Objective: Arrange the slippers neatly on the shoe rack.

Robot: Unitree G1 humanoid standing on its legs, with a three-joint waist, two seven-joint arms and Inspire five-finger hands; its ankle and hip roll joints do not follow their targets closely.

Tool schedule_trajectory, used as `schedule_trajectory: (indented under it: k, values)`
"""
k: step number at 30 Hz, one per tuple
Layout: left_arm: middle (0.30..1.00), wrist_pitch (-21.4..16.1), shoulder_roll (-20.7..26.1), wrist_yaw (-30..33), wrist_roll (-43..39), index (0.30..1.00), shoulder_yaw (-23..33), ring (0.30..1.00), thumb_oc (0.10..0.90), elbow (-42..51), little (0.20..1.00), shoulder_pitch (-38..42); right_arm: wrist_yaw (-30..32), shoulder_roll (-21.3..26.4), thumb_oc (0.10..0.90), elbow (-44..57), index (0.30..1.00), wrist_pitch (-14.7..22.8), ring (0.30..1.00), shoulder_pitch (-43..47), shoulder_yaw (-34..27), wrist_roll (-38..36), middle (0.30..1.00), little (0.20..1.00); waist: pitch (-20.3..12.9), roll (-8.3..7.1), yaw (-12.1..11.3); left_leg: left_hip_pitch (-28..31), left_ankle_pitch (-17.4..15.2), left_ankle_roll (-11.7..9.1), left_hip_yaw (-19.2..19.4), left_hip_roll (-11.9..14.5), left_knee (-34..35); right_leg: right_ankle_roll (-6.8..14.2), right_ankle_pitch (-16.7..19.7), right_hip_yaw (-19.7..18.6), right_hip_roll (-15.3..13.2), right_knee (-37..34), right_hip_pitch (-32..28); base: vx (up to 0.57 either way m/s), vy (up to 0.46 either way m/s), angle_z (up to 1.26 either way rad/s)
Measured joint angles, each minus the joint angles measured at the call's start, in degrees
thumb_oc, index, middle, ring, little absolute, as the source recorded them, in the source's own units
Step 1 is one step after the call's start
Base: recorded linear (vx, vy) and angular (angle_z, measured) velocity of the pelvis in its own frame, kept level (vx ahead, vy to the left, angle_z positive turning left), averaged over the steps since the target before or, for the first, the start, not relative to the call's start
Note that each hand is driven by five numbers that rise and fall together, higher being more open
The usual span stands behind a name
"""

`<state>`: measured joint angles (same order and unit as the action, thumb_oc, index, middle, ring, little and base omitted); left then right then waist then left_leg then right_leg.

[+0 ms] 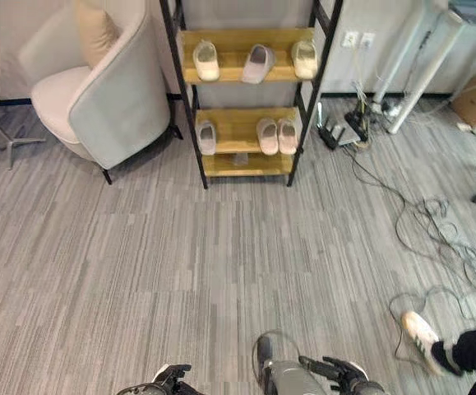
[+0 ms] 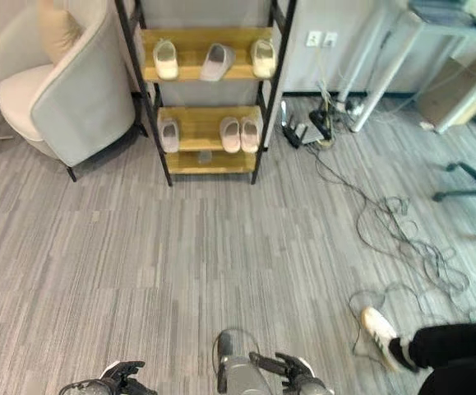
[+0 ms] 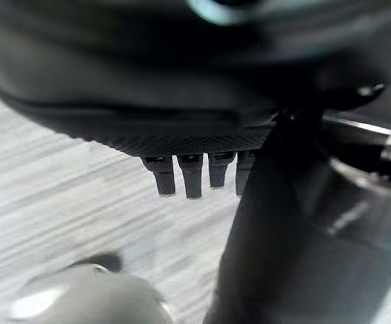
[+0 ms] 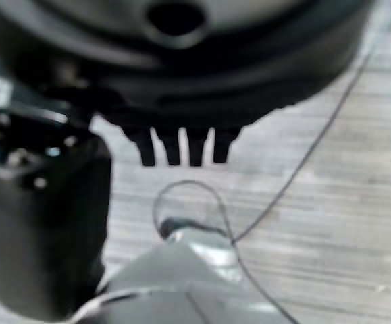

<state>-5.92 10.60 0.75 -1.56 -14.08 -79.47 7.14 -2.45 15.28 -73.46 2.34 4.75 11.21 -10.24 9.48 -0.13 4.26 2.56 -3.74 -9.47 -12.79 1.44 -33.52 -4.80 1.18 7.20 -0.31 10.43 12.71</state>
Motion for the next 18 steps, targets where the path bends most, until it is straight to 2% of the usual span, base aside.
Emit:
schedule_trajectory:
  k: [1, 2, 3, 4, 5, 6, 7, 9, 10, 11, 13, 14, 15, 17, 18]
  values:
    - [0.900, -0.6, 0.5, 0.2, -2.2, 0.900, 1.8, 0.900, 0.800, 0.4, 0.900, 0.2, 0.1, 0.4, 0.800, -0.6, 0.900, -0.1, 0.900, 0.4, 1.3, -0.1, 0.900, 0.900, 0.2, -0.25, -1.0, -5.7, 5.4, 0.1, 0.9, -0.8, -11.5, -0.9, -0.4, -0.2, 0.4, -2.0, -3.1, 0.25, -0.321, 0.06]
    - [0.900, -0.6, 0.6, 0.3, -3.0, 0.900, 2.2, 0.900, 0.800, 1.1, 0.900, 0.5, 0.1, 0.3, 0.800, -0.5, 0.900, -0.2, 0.900, 0.0, 2.1, -0.3, 0.900, 0.900, 0.1, -0.39, -1.2, -8.5, 6.9, 1.6, 1.8, -1.0, -17.1, -1.8, -1.0, -0.1, 0.5, -3.1, -4.2, 0.34, -0.292, -0.21]
    - [0.900, -1.1, 0.7, 0.8, -3.1, 0.900, 1.1, 0.900, 0.800, 2.5, 0.900, 1.2, 0.7, -0.1, 0.800, -0.8, 0.900, -0.9, 0.900, 1.3, 3.8, -0.7, 0.900, 0.900, 0.1, -0.61, -3.2, -12.8, 5.9, 3.2, 5.4, -0.5, -22.6, -2.4, -2.2, -0.6, 0.3, -4.5, -6.8, 0.33, -0.174, -0.24]
    - [0.900, -1.3, 0.9, 0.5, -3.5, 0.900, 1.2, 0.900, 0.800, 3.1, 0.900, 1.8, 1.4, -0.5, 0.800, -2.5, 0.900, -3.3, 0.900, 4.0, 5.3, -1.0, 0.900, 0.900, 0.7, -0.99, -4.0, -14.9, 4.2, 5.9, 8.6, 0.8, -22.9, -2.0, -2.4, 0.0, 0.1, -6.5, -9.3, 0.42, -0.094, -0.35]
    - [0.900, -1.3, 1.0, 0.2, -4.1, 0.900, 1.3, 0.900, 0.800, 4.0, 0.900, 2.6, 1.8, -1.3, 0.800, -5.0, 0.900, -3.6, 0.900, 6.1, 5.7, -1.3, 0.900, 0.900, 1.0, -1.82, -3.8, -18.1, 3.6, 6.6, 10.3, 1.7, -22.5, -2.0, -0.4, 0.5, 0.0, -9.0, -11.8, 0.42, -0.029, -0.04]
    - [0.900, -1.3, 1.1, 0.2, -4.5, 0.900, 1.7, 0.900, 0.800, 5.2, 0.900, 2.3, 1.9, -1.2, 0.800, -3.1, 0.900, -2.2, 0.900, 5.2, 5.1, -1.5, 0.900, 0.900, 0.8, -1.76, -3.8, -20.2, 3.4, 6.7, 10.7, 1.7, -20.3, -2.5, -1.6, 0.4, 0.0, -10.3, -13.3, 0.51, 0.017, 0.28]
    - [0.900, -1.6, 1.0, 0.0, -5.2, 0.900, 1.9, 0.900, 0.800, 6.0, 0.900, 1.8, 1.5, -0.2, 0.800, 1.6, 0.900, 1.0, 0.900, 2.6, 5.0, -1.7, 0.900, 0.900, 0.8, -1.89, -3.9, -22.0, 3.3, 6.7, 12.3, 2.4, -11.9, -2.6, -2.3, 1.1, 0.2, -12.1, -15.9, 0.34, 0.011, 0.29]
    - [0.900, -1.6, 1.1, 0.4, -5.6, 0.900, 1.9, 0.900, 0.800, 6.0, 0.900, 1.5, 1.7, 0.3, 0.800, 4.1, 0.900, 2.3, 0.900, 1.5, 5.3, -1.7, 0.900, 0.900, 0.9, -1.70, -4.7, -21.2, 4.0, 5.6, 13.1, 1.8, 4.1, -2.0, -1.9, 0.3, 0.2, -13.9, -17.2, 0.30, 0.034, -0.23]
    - [0.900, -1.6, 1.1, 0.4, -5.8, 0.900, 2.2, 0.900, 0.800, 6.1, 0.900, 1.6, 1.5, 0.7, 0.800, 4.0, 0.900, 2.7, 0.900, 1.7, 5.8, -1.6, 0.900, 0.900, 1.5, -1.23, -5.6, -21.3, 5.2, 4.5, 12.7, 1.6, 16.2, -1.5, -1.7, -0.9, 0.7, -15.3, -18.8, 0.44, 0.062, -0.48]
    - [0.900, -1.6, 1.1, 0.3, -6.0, 0.900, 2.4, 0.900, 0.800, 6.3, 0.900, 1.8, 1.5, 0.7, 0.800, 3.9, 0.900, 2.7, 0.900, 1.5, 6.0, -1.5, 0.900, 0.900, 1.8, -1.05, -5.6, -21.1, 5.9, 4.0, 12.2, 1.2, 21.2, -0.7, -2.2, -1.0, 0.9, -15.7, -19.4, 0.49, 0.073, -0.42]
    - [0.900, -1.7, 0.9, 0.1, -6.2, 0.900, 2.3, 0.900, 0.800, 6.4, 0.900, 2.3, 1.5, 0.5, 0.800, 1.1, 0.900, 1.9, 0.900, 0.8, 7.1, -0.9, 0.900, 0.900, 3.2, -1.13, -6.5, -20.0, 10.2, 3.4, 9.4, -0.5, 34.0, 0.2, -5.4, -1.6, 1.7, -15.7, -23.1, 0.53, 0.117, -0.07]
    - [0.900, -1.8, 0.9, 0.0, -6.3, 0.900, 2.2, 0.900, 0.800, 6.4, 0.900, 2.5, 1.5, 0.3, 0.800, 0.2, 0.900, 1.7, 0.900, 0.4, 7.1, -0.4, 0.900, 0.900, 3.8, -1.32, -6.7, -20.0, 11.4, 3.7, 9.2, -0.8, 35.7, 0.3, -6.4, -1.7, 1.9, -15.7, -24.3, 0.41, 0.129, -0.20]
    - [0.900, -2.0, 1.0, 0.1, -6.8, 0.900, 3.3, 0.900, 0.800, 6.3, 0.900, 2.6, 1.5, -0.2, 0.800, -1.1, 0.900, 1.2, 0.900, -0.6, 7.0, 0.3, 0.900, 0.900, 3.9, -1.53, -8.2, -20.0, 12.2, 3.8, 9.7, -0.9, 37.8, 0.6, -8.1, -2.9, 2.1, -15.7, -26.2, 0.29, 0.132, -0.50]
    - [0.900, -2.5, 1.0, 0.3, -6.9, 0.900, 4.3, 0.900, 0.800, 6.3, 0.900, 2.4, 1.5, -0.1, 0.800, -2.2, 0.900, 1.1, 0.900, -2.5, 7.4, 0.7, 0.900, 0.900, 3.5, -1.63, -9.7, -19.4, 11.6, 4.4, 11.8, -0.5, 36.8, 2.1, -10.2, -5.2, 2.1, -15.7, -28.4, 0.39, 0.211, -0.74]
    - [0.900, -2.5, 1.5, 0.1, -6.7, 0.900, 5.8, 0.900, 0.800, 5.4, 0.900, 2.3, 1.5, -0.6, 0.800, -2.6, 0.900, 0.8, 0.900, -3.2, 7.4, 1.1, 0.900, 0.900, 3.4, -3.34, -9.8, -17.5, 15.9, 8.5, 13.2, -1.5, 35.8, 3.8, -12.2, -7.3, 0.9, -15.4, -31.3, 0.32, 0.209, -0.62]
